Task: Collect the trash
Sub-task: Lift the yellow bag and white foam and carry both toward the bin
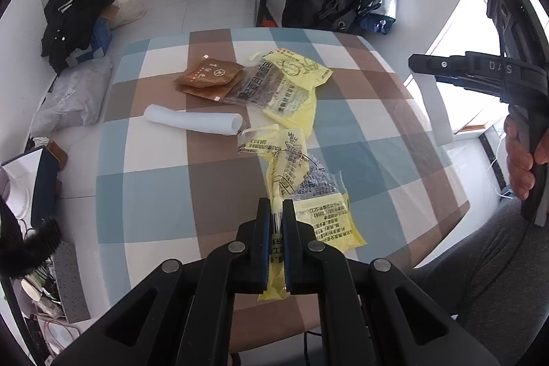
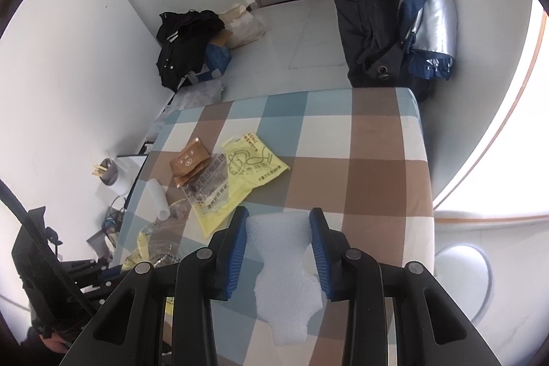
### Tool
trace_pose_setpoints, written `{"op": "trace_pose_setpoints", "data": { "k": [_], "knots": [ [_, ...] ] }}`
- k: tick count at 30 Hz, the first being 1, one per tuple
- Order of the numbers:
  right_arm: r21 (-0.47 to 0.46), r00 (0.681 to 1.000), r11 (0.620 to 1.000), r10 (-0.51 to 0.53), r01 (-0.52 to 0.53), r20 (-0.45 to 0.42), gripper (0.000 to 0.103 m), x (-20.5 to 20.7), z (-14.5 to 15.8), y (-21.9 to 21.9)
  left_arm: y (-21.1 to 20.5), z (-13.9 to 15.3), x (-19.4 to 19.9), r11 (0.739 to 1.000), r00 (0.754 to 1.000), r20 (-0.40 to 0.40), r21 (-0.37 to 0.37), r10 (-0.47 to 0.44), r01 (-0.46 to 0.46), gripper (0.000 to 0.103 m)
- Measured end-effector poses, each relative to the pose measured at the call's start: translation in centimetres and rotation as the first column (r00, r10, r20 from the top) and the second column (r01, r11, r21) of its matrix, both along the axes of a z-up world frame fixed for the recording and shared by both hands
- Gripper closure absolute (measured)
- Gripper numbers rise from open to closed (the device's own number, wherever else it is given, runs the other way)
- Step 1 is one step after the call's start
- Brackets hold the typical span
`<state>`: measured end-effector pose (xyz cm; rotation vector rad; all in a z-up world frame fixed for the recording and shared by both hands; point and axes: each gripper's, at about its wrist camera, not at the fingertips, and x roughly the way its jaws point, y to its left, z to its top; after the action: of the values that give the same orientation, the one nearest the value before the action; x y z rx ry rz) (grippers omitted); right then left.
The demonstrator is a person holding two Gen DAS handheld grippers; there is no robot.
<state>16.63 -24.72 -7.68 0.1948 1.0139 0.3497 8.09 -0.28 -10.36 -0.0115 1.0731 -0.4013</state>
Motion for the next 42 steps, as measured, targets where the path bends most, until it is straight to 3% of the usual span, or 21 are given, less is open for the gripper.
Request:
{"op": "trace_pose_setpoints", "data": {
  "k": [13,33,42],
  "knots": [
    [0.076,0.996,0.995,-0.067,0.063,0.056,0.068,-1.5,1.9,-1.5,0.9,1.6,0.2,0.991,0.999,-0.023,-0.133,0.022,-0.025,0.101],
    [0.135,0.989,0.989,-0.082,0.065,0.125,0.068,-4.3,3.9,-4.3,-1.3,4.1,-1.6,0.994,1.000,0.010,-0.103,0.025,-0.024,0.101],
    [0.222,0.975,0.973,-0.103,0.058,0.196,0.068,-6.5,6.0,-6.2,-3.4,6.6,-2.2,0.994,0.998,0.063,-0.107,0.032,-0.025,0.101]
  ]
}}
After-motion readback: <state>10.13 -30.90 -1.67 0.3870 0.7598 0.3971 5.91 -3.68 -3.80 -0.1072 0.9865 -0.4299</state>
